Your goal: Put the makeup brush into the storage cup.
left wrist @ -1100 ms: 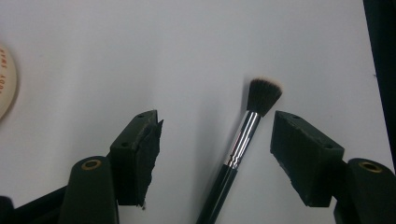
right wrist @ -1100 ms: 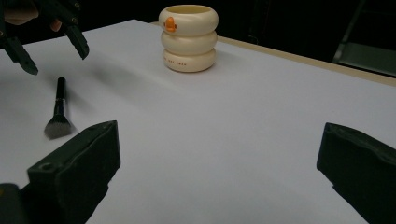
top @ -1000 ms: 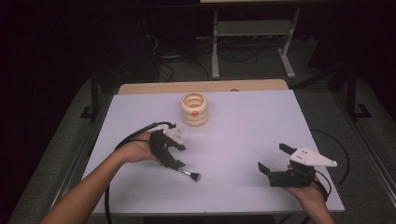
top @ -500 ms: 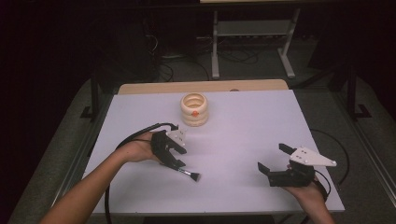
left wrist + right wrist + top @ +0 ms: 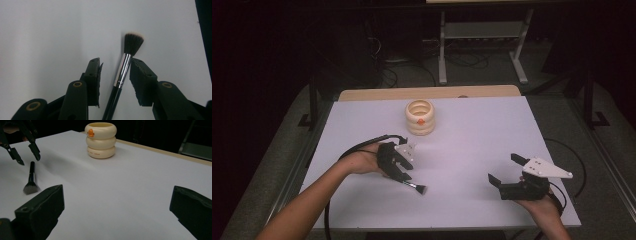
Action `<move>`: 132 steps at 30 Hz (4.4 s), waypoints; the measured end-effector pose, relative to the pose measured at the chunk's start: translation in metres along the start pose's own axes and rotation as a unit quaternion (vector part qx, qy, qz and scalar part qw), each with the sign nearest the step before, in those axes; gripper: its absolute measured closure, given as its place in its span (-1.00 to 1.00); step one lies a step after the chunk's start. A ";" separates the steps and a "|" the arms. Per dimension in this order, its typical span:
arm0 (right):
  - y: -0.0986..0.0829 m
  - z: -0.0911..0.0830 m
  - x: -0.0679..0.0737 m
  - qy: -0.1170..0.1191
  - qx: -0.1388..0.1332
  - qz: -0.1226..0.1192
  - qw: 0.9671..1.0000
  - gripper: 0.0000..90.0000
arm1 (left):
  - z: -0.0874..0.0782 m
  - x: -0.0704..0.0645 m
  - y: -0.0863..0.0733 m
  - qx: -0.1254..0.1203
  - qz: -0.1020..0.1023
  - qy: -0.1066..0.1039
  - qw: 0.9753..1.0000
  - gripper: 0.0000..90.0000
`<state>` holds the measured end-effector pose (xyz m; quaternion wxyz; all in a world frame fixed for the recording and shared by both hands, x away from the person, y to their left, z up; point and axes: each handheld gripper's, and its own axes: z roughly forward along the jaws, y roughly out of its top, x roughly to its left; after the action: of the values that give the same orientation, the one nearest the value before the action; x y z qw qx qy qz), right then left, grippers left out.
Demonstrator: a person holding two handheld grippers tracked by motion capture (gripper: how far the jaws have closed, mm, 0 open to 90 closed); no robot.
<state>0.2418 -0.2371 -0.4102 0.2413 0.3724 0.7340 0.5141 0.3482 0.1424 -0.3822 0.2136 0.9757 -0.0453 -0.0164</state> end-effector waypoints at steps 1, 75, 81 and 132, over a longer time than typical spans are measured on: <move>0.000 0.000 0.000 0.000 0.000 0.000 1.000 -1.00 | 0.001 0.000 0.000 0.002 0.002 -0.001 1.000 0.36; 0.000 0.001 0.000 0.002 0.003 0.003 1.000 -1.00 | 0.043 -0.010 0.017 0.113 0.083 -0.028 0.990 0.63; -0.001 0.001 -0.001 0.002 0.004 0.002 1.000 -1.00 | 0.043 -0.010 0.017 0.113 0.082 -0.027 0.990 0.65; -0.002 0.002 -0.001 0.004 0.006 0.004 1.000 -1.00 | 0.017 -0.005 0.013 0.035 -0.018 0.004 0.999 0.72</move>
<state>0.2435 -0.2371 -0.4126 0.2344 0.3747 0.7368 0.5116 0.3416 0.1240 -0.3926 0.1793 0.9833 -0.0277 -0.0147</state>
